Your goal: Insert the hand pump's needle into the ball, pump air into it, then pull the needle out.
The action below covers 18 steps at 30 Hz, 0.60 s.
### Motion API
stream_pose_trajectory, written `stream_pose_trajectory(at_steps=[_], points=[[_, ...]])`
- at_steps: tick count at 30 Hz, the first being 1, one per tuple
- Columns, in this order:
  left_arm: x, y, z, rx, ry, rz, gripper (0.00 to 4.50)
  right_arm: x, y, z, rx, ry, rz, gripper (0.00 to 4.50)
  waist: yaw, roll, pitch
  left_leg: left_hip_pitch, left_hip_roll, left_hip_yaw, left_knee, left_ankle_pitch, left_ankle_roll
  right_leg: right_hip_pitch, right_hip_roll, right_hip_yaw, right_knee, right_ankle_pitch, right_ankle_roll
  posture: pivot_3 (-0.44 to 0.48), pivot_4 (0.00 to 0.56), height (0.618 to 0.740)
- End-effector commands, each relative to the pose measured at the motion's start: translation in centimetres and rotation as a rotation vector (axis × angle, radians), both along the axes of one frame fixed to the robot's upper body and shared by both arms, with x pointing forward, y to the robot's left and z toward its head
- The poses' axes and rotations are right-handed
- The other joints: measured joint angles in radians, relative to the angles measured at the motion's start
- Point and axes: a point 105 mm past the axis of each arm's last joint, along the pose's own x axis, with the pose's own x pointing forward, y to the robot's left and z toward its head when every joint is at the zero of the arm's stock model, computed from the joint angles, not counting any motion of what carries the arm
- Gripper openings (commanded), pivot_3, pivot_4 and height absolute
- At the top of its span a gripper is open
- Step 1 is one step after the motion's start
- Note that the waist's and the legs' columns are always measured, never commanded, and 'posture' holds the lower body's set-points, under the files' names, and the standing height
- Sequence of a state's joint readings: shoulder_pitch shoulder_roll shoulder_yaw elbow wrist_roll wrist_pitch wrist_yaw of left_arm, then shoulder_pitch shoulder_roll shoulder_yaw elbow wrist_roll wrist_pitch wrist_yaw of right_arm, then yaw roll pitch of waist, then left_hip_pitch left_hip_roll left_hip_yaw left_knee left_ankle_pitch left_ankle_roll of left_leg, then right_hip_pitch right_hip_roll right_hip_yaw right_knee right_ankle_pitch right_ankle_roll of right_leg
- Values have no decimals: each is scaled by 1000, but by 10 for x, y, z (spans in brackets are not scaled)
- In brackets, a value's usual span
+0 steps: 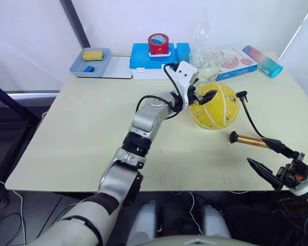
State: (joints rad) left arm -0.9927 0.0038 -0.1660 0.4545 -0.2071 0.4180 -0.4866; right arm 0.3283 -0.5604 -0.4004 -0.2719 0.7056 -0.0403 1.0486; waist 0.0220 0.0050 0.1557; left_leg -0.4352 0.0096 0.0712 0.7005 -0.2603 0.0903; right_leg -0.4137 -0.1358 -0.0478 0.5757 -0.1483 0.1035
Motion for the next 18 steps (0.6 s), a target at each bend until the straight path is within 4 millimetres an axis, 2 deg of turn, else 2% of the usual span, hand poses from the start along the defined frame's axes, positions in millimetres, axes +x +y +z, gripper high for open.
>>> stream_pose_trajectory(at_steps=[1, 4, 8, 14, 18], points=[[3, -15, 23, -22, -72, 16, 4500, 2, 7, 10, -11, -36, 20, 4433, 0, -1, 1, 0, 0, 0, 0, 0, 0, 0, 0, 0, 0, 0, 0, 0, 150, 739], [1, -26, 24, -24, -71, 3, 4500, 4, 9, 12, -11, -39, 20, 4433, 1, -1, 1, -1, 0, 0, 0, 0, 0, 0, 0, 0, 0, 0, 0, 0, 150, 739], [0, -39, 14, 8, -65, -2, 4500, 9, 11, 14, -18, -45, 17, 4433, 1, -1, 1, -1, 0, 0, 0, 0, 0, -1, 0, 0, 0, 0, 0, 0, 150, 739], [6, -45, -4, 69, -64, 24, 4500, 15, 14, 18, -14, -57, 14, 4433, 2, -2, 1, -2, 0, 0, 0, 0, 0, -2, 0, 0, 0, 0, 0, 0, 150, 739], [8, -45, -24, 119, -39, 8, 4500, 16, 16, 19, -18, -56, 14, 4433, 7, -2, 1, -2, 0, 0, 0, 0, 1, -2, 0, 0, 0, 0, 0, 0, 150, 739]])
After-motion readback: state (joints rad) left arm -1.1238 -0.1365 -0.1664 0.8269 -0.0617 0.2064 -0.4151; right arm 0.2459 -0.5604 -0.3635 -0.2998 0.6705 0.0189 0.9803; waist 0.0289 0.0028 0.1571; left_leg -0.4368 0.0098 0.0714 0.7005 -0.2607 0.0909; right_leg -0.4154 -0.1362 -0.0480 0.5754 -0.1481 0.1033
